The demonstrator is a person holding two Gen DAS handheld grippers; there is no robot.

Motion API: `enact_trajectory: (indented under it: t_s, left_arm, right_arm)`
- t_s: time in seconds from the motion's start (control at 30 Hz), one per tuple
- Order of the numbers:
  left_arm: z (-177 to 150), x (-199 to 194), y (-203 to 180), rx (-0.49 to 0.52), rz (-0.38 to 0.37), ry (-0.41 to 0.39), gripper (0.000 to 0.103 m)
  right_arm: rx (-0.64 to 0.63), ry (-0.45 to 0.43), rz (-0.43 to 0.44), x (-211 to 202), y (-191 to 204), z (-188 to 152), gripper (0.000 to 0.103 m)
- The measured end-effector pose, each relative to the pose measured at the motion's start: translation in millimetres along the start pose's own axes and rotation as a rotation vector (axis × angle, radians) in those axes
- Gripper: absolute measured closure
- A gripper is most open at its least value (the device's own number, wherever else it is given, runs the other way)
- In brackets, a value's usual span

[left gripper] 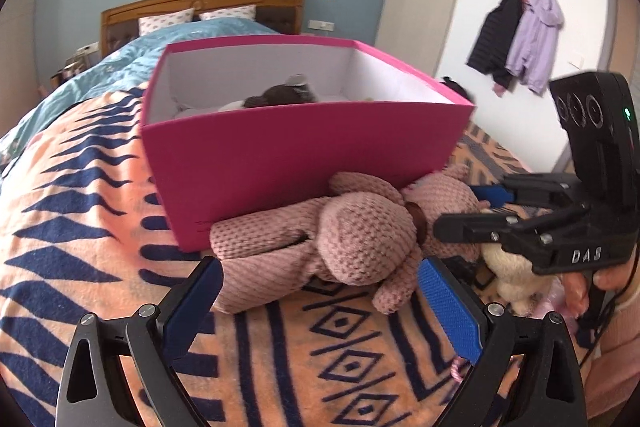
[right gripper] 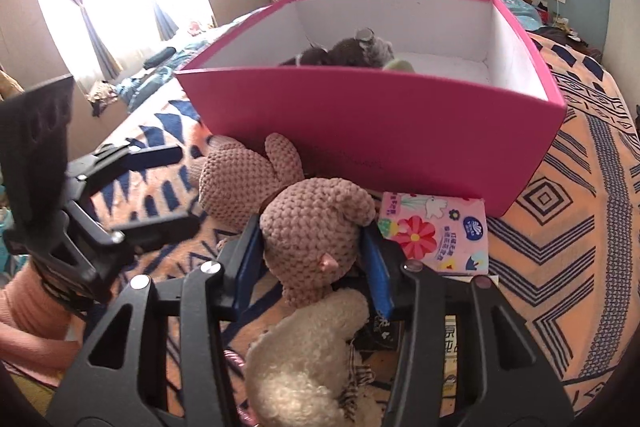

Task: Organize objects
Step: 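Grasp the pink knitted bear beside the box with the left gripper, then lift the pink knitted bear into the pink box and open the gripper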

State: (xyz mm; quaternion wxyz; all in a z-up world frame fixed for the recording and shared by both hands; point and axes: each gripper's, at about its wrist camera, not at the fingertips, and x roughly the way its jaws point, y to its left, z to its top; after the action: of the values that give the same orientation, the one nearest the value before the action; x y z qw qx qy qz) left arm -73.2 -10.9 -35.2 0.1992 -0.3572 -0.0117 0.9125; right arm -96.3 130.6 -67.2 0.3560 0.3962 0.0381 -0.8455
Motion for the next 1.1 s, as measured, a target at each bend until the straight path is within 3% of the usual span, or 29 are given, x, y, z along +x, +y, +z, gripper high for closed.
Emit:
enact_trajectory:
  t_s: [0.23, 0.3, 0.37, 0.7, 1.1]
  left_arm:
    - [7.0, -10.6, -10.0, 0.008, -0.066, 0.001, 0.012]
    - [9.0, -13.3, -11.8, 0.007, -0.089, 0.005, 0.025]
    - [12.1, -16.1, -13.3, 0.006, -0.108, 0.007, 0.028]
    - [29.6, -48.8, -26.7, 0.057, -0.117, -0.072, 0.028]
    - [53.0, -61.7, -27.6, 0.103, -0.083, -0.111, 0.028]
  right_arm:
    - [-0.009, -0.037, 0.049, -21.3, 8.7, 8.4, 0.054]
    - [-0.015, -0.048, 0.057, -25.0, 10.7, 11.9, 0.054]
    - [-0.026, -0.054, 0.06, -28.1, 13.3, 15.1, 0.054]
    - [-0.049, -0.078, 0.153, -47.1, 17.7, 30.9, 0.053]
    - [-0.071, -0.124, 0.176, -59.7, 16.6, 57.7, 0.053]
